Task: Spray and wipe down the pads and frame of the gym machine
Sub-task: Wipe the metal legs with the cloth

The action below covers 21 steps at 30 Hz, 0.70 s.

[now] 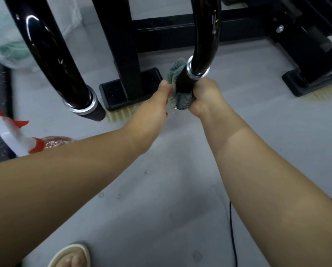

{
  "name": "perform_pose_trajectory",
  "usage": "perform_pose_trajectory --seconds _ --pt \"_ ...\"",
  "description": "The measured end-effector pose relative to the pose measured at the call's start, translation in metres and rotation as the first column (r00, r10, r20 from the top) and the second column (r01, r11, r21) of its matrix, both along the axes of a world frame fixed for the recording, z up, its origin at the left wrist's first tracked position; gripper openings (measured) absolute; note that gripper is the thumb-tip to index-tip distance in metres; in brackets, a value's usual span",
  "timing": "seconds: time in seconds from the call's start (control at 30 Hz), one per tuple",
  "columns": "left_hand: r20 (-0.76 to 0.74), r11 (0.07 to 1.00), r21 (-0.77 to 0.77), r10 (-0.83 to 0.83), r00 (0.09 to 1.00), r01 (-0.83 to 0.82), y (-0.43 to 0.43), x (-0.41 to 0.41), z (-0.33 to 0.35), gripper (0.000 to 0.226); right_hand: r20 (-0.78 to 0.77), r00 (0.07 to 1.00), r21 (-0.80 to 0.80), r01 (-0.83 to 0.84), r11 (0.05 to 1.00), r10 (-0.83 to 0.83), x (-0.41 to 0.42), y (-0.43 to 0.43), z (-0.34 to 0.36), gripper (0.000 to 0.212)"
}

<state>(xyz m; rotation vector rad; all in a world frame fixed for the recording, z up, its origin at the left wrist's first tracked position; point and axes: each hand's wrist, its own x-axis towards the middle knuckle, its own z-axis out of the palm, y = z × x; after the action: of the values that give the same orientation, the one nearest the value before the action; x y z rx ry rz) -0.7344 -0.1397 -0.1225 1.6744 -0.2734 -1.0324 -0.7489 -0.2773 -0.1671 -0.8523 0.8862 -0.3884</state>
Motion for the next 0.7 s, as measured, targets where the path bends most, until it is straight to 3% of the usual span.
perform_pose_trajectory --seconds 0.07,0.17,0.23,0.33,0.43,0.53,0.6,0.7 --pt "-0.016 0.999 -0.035 -0.026 1.0 0.025 0.003 0.002 0.0 0.056 0.028 0.999 -0.076 0.023 0.997 -0.02 -0.009 0.0 0.011 0.047" --pt "-0.002 0.999 -0.049 -0.006 1.0 0.006 0.008 0.0 0.009 0.052 -0.038 0.998 -0.267 0.046 0.963 -0.058 -0.018 0.01 0.035 0.035" --pt "-0.004 0.997 -0.068 0.02 1.0 -0.02 0.001 -0.005 0.019 0.051 -0.08 0.994 -0.285 0.044 0.958 -0.069 -0.026 0.018 0.054 0.029" --pt "0.015 0.991 -0.124 0.046 0.999 -0.044 -0.005 -0.013 0.038 0.049 -0.068 0.993 -0.311 0.076 0.947 -0.101 -0.04 0.033 0.081 0.036" --pt "0.005 0.986 -0.15 0.075 0.997 -0.074 -0.001 -0.015 0.059 0.047 0.032 0.991 -0.357 0.132 0.925 -0.129 -0.052 0.046 0.105 0.04" --pt "0.044 0.99 -0.144 -0.006 0.999 0.013 0.017 -0.018 0.075 0.043 0.101 0.992 -0.387 0.103 0.916 -0.069 -0.063 0.063 0.112 0.043" --pt "0.077 0.989 -0.13 -0.066 0.995 0.076 0.031 -0.02 0.085 0.034 0.073 0.997 -0.538 0.028 0.842 0.014 -0.068 0.076 0.105 0.051" --pt "0.19 0.983 -0.05 -0.163 0.968 0.176 0.043 -0.02 0.098 0.036 -0.031 0.999 -0.796 -0.034 0.604 0.015 -0.063 0.082 0.098 0.07"
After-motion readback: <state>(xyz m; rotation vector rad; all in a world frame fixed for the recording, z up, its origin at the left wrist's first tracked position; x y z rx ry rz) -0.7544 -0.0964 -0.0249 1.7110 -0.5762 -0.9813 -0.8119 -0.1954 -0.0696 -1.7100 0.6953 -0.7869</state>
